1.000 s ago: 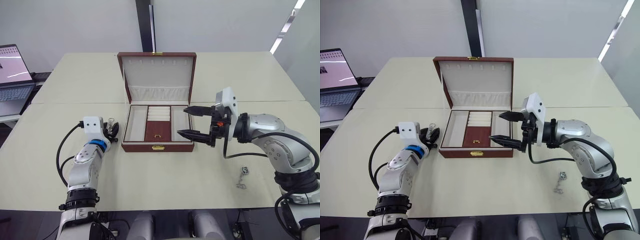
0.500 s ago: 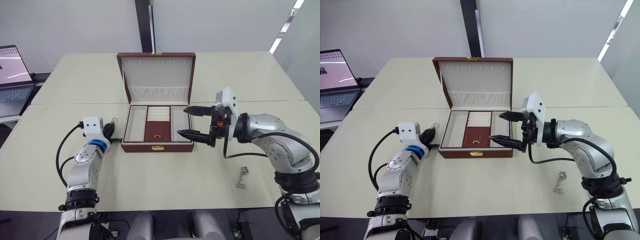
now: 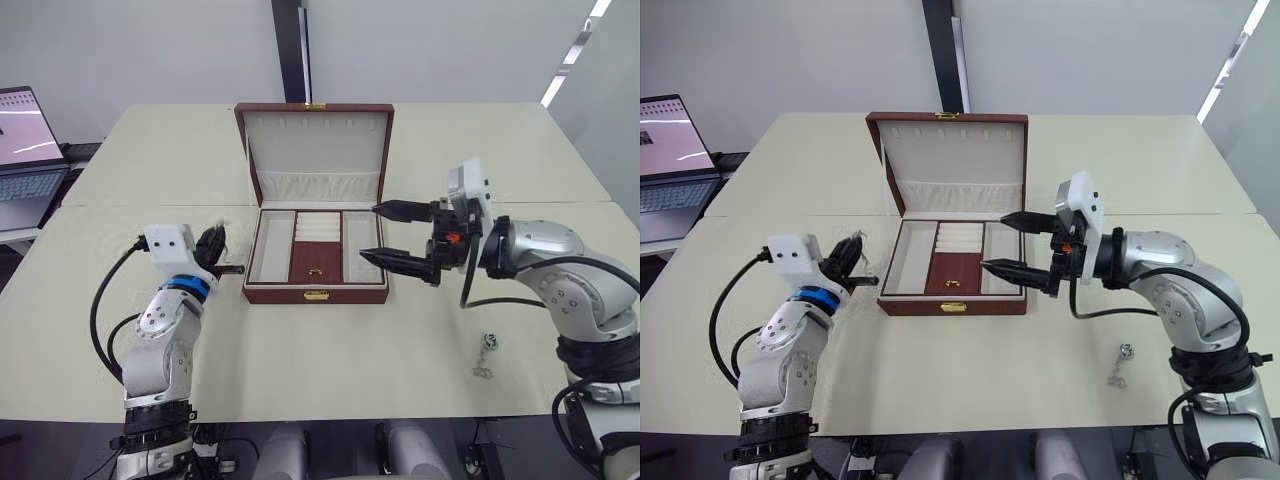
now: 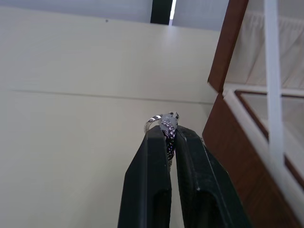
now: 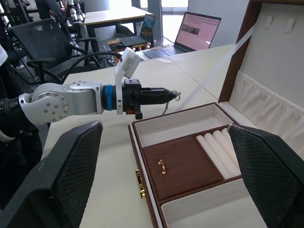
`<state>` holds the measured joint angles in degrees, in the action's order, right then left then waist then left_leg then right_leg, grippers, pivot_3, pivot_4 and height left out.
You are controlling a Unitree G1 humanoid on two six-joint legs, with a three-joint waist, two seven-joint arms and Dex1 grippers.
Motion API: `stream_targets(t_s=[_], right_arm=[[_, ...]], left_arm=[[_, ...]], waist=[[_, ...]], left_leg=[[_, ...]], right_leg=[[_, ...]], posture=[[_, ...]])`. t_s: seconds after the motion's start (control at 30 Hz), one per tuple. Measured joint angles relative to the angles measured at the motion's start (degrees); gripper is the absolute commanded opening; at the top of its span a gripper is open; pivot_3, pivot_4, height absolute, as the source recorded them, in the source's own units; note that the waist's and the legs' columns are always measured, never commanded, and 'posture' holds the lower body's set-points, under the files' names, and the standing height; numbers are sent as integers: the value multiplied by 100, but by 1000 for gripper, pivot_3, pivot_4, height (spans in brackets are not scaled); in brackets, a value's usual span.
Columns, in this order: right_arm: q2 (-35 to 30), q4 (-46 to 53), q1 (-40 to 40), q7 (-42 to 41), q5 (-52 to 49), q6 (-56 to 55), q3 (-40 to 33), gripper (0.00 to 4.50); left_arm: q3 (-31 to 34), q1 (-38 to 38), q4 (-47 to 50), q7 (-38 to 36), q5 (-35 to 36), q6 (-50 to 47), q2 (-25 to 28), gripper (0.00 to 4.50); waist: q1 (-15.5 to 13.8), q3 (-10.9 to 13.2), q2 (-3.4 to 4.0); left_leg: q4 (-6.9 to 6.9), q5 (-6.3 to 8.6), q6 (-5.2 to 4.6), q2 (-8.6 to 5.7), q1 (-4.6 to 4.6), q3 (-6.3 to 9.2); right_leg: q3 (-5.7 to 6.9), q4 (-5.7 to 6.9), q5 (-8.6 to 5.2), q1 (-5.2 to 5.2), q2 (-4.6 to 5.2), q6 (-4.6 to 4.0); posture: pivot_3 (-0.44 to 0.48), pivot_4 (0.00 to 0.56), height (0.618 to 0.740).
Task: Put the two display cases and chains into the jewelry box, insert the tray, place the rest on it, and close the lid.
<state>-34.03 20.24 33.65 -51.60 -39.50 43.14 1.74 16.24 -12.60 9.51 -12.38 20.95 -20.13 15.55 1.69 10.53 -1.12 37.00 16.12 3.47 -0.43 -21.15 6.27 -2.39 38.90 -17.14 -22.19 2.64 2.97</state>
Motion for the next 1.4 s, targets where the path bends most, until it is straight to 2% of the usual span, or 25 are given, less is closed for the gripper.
stream_targets(t_s=[0.17,0.43,0.87,1.2,1.4], right_arm=[[-96,0,27,0,-1,0,0,4500],[-148,-1,84,10,-1,1,-2,4500],[-180,-1,66,54,0,0,-47,4500],[-180,-1,32,51,2,0,-47,4500],[-181,-1,5,50,3,-1,-47,4500]], left_arm=[[-100,-28,829,239,267,-479,-148,4],[-489,-513,1281,476,423,-922,-441,4],[-748,-654,1287,532,443,-1060,-560,4],[-770,-180,1002,391,373,-997,-561,4],[-810,-142,919,327,310,-822,-579,4]], waist=[[0,0,0],[1,2,-3],[0,2,-4],[-1,3,-4],[-4,3,-5]], left_leg=[[0,0,0,1,0,-1],[0,0,0,0,-1,-2],[1,0,0,0,-1,-1],[1,0,0,0,-1,-1],[1,0,0,1,-2,-1]], right_leg=[[0,1,0,0,-3,0],[0,0,0,1,-4,0],[-1,0,0,1,-6,0],[-1,-1,0,0,-6,0],[-1,-2,0,0,-6,0]], posture=[[0,150,740],[0,150,740],[0,150,740],[0,150,740],[0,150,740]])
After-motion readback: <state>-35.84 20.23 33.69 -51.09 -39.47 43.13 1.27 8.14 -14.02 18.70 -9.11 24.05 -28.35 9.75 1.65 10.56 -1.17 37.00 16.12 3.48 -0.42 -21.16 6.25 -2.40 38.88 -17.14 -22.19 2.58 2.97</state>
